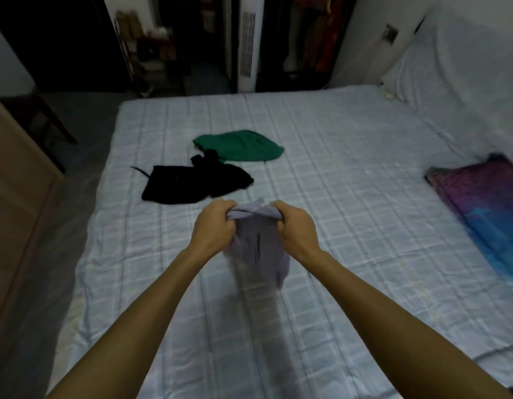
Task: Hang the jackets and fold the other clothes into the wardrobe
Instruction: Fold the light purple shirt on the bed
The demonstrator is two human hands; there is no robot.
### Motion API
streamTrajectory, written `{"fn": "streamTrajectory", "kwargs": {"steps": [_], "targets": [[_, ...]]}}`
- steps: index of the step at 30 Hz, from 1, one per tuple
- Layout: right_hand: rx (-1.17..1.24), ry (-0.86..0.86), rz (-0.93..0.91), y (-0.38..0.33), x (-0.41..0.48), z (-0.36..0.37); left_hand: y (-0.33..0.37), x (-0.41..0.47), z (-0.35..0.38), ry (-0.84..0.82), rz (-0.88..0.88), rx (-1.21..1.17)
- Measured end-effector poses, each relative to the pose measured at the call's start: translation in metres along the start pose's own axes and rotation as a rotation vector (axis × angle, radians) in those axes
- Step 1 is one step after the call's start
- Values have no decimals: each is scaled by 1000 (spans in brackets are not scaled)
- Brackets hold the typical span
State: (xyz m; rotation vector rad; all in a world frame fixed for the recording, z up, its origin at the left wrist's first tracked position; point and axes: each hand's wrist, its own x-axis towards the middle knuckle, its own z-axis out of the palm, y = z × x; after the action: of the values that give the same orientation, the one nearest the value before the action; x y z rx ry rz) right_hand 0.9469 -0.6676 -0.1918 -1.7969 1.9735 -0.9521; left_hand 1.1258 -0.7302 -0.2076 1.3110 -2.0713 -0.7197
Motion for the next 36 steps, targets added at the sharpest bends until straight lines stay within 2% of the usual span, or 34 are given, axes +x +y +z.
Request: {"fn": "streamTrajectory", "kwargs": {"steps": [5,10,14,25,28,32,36], "targets": [[-75,156,-60,-47,13,-63,48,10,-56,140,0,-184],[-105,191,-40,-75,14,-119,101,8,-91,191,68,-212],[-76,182,-25,-87,13,-153,134,10,-117,253,132,-138],[65,-130,-168,-70,23,-240,229,4,-138,471,163,115],[225,-147,-194,-60,23,-259,253,3,-134,506,168,205],[385,-171,-240,-57,24,-275,274,4,-130,561,138,215],[308,-319,-261,-56,25,-284,286,5,-126,567,120,181]]}}
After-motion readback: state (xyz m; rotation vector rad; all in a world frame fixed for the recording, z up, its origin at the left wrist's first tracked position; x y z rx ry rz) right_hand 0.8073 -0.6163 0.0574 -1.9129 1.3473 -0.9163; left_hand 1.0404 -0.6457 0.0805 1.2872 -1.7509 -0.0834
